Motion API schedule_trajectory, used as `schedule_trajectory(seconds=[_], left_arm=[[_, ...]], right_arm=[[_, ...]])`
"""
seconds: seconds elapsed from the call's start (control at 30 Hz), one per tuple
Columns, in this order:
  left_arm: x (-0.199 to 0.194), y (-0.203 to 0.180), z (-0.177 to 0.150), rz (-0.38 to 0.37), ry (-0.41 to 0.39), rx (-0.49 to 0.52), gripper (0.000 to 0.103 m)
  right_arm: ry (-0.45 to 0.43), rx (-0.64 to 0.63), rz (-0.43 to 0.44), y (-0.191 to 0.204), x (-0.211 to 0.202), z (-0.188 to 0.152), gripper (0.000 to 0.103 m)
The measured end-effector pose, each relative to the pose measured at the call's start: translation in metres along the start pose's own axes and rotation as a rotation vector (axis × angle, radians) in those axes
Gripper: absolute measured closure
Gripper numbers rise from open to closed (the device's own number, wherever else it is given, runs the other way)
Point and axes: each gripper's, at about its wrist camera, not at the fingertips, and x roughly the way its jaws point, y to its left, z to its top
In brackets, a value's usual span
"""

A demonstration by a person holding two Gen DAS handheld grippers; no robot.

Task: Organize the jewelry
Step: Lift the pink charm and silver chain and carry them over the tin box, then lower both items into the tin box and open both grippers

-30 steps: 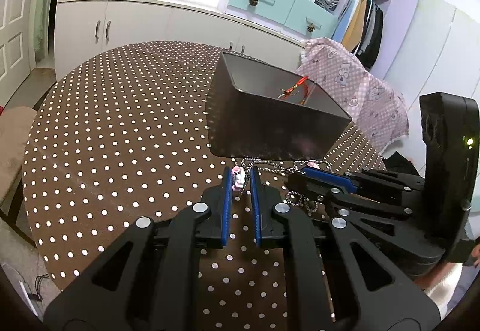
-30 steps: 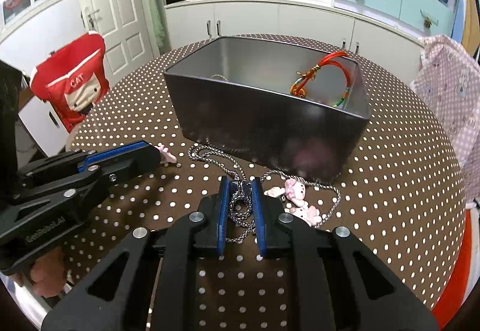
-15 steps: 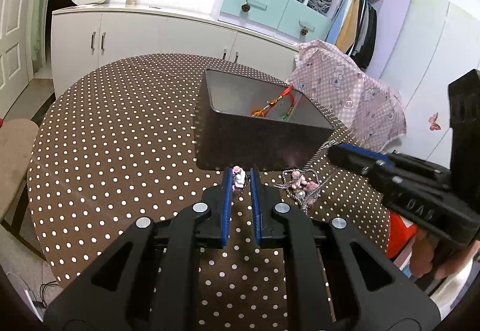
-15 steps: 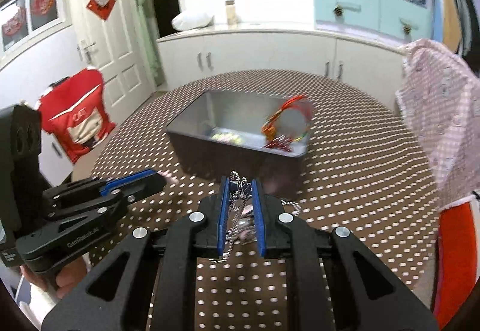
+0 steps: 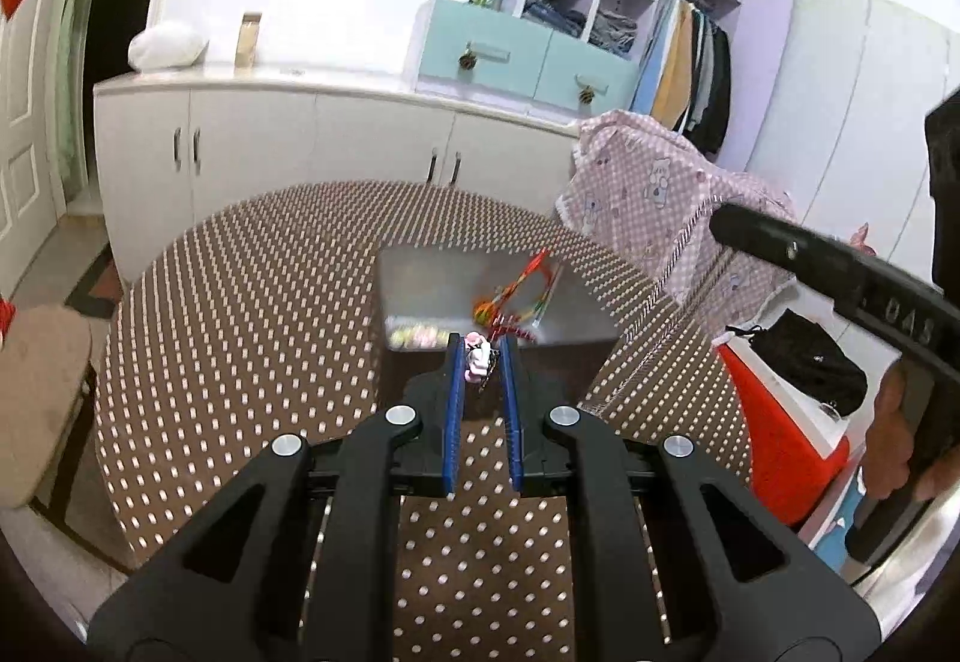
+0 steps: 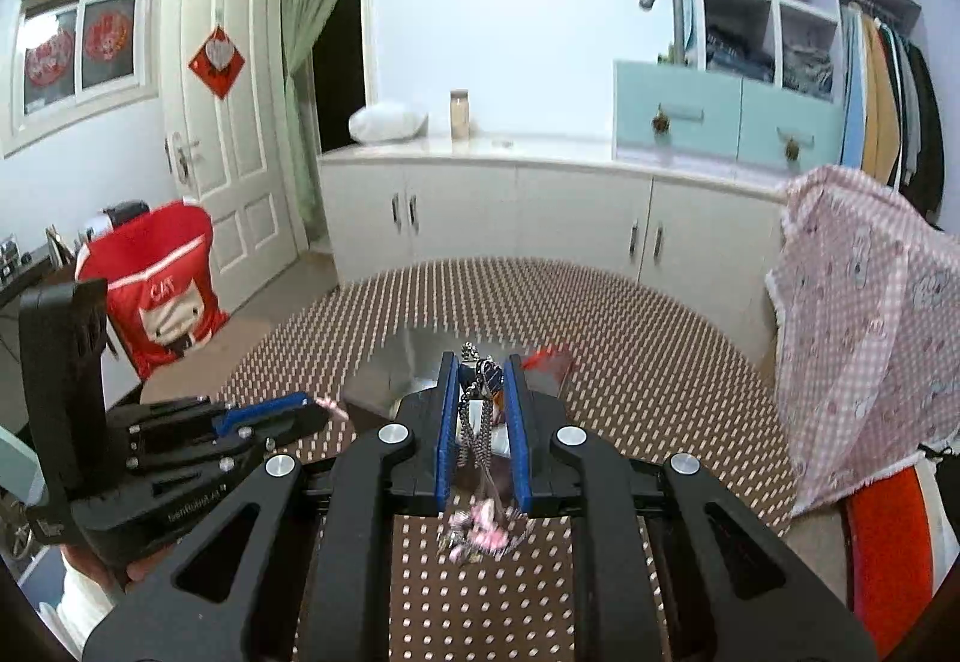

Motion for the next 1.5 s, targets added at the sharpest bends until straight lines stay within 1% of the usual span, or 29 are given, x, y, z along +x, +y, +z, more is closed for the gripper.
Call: schedule_trajectory(seconds=[0.1, 0.27, 0.43, 0.6, 0.67, 0.8, 1.03, 1.17, 1.3, 1.37, 1.5], left_arm=[[-0.004, -0.007, 0.012, -0.011, -0.011, 0.018, 0.091], [-0.011, -0.022, 0.030, 0.006, -0.044, 0.068, 0.091], [-0.014, -0.032, 0.047, 0.006, -0.056, 0.088, 0.091], [-0.015, -0.040, 0.066, 0.012, -0.089, 0.100, 0.091], [-0.017, -0.043, 0.074, -0.006, -0.103, 0.101, 0.091], [-0.020, -0.050, 0.087, 0.015, -0.131, 0.127, 0.091], [-0.015, -0.045, 0.104, 0.029, -0.132, 0.115, 0.091], [-0.004, -0.038, 0.103, 0.047, -0.106, 0.102, 0.091], [0.010, -0.030, 0.099, 0.055, -0.070, 0.085, 0.091], [0.020, -0.024, 0.094, 0.060, -0.037, 0.072, 0.091], [0.044, -0.014, 0.078, 0.056, 0.035, 0.057, 0.091]], right_arm=[[-0.032, -0.001, -0.007, -0.006, -0.006, 0.010, 0.090], [-0.064, -0.003, -0.012, -0.015, -0.012, 0.026, 0.090], [-0.096, -0.005, -0.013, -0.021, -0.019, 0.042, 0.090], [-0.138, -0.006, -0.002, -0.022, -0.024, 0.060, 0.090], [-0.140, -0.002, 0.003, -0.023, -0.022, 0.064, 0.090], [-0.147, 0.006, 0.010, -0.026, -0.017, 0.074, 0.090], [-0.145, 0.011, 0.023, -0.024, -0.006, 0.087, 0.090], [-0.119, 0.018, 0.050, -0.023, 0.006, 0.083, 0.090], [-0.070, 0.036, 0.078, -0.022, 0.022, 0.069, 0.090], [-0.035, 0.047, 0.081, -0.022, 0.033, 0.057, 0.090], [0.079, 0.091, 0.088, -0.027, 0.064, 0.024, 0.090]])
